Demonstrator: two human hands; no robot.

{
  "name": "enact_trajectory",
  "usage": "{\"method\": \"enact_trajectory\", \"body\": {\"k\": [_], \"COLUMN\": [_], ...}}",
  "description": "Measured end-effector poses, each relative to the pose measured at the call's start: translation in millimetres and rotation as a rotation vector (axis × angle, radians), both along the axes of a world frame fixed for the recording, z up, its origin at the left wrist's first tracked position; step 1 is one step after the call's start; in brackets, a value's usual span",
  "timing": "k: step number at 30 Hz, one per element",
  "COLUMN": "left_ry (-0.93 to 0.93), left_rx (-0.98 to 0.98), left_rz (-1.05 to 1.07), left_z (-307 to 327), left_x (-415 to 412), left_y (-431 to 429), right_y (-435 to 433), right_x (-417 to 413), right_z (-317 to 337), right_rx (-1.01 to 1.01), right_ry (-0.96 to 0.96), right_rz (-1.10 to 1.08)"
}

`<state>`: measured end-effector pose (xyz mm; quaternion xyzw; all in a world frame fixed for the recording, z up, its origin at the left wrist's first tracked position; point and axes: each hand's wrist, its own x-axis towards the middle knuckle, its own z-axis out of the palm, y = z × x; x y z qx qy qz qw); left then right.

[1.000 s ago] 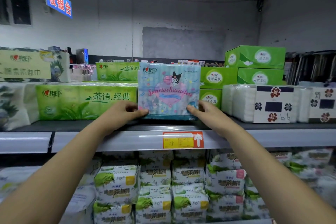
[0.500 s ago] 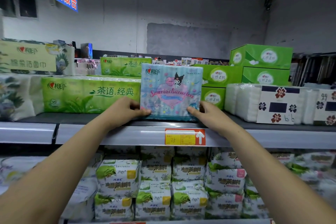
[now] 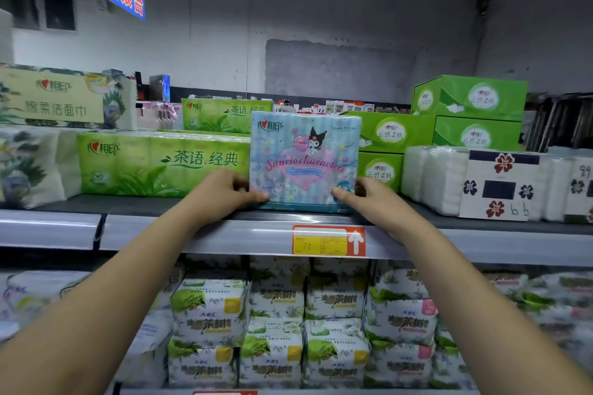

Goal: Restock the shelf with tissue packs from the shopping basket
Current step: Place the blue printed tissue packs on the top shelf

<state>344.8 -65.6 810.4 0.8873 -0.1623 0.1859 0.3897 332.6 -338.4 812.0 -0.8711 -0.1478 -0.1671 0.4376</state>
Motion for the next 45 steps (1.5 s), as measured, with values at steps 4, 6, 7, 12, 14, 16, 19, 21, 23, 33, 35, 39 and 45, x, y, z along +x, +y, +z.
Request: {"method": "enact_trajectory", "body": {"k": [4, 6, 7, 12, 14, 16, 19, 21, 23, 33, 35, 39, 45], "left_ry": [0.007, 0.010, 0.011, -0.121, -0.262, -0.338, -0.355, -0.366, -0.371, -0.387, -0.405, -0.451, -0.503], "left_rx": [0.007, 0.009, 0.007, -0.248, -0.466, -0.546, -0.488, -0.465, -0.456, -0.364, -0.332, -0.258, -0.252], "left_rz": [-0.001, -0.003, -0.007, -0.007, 0.035, 0.077, 0.077, 0.063, 0.055, 0.093, 0.117, 0.152, 0.189], "left_z": [1, 0, 0, 5, 5, 4, 3, 3, 3, 0, -1, -4, -5], "left_x": [1, 2, 3, -8, -10, -12, -13, -13, -12, -9, -10, -14, -18], "left_y": [1, 2, 2, -4, 0, 2, 0, 0, 1, -4, -4, -7, -9], "right_y": [1, 2, 2, 1, 1, 0, -1, -1, 0, 1, 1, 1, 6], "right_x": [-2, -3, -4, -4, -3, -2, -1, -1, -3, -6, -8, -9, -11], "right_z": [-1, -1, 0, 0, 1, 0, -1, -1, -1, -2, -2, -3, -7], "right_rx": [0.065, 0.075, 0.076, 0.075, 0.075, 0.088, 0.111, 0.126, 0.135, 0.143, 0.160, 0.195, 0.077], "right_ry": [0.018, 0.007, 0.000, -0.015, -0.017, -0.020, -0.022, -0.036, -0.068, -0.225, -0.252, -0.286, -0.376], "right_rz": [0.031, 0.034, 0.029, -0.021, -0.034, -0.033, -0.030, -0.030, -0.041, -0.126, -0.141, -0.163, -0.222]}}
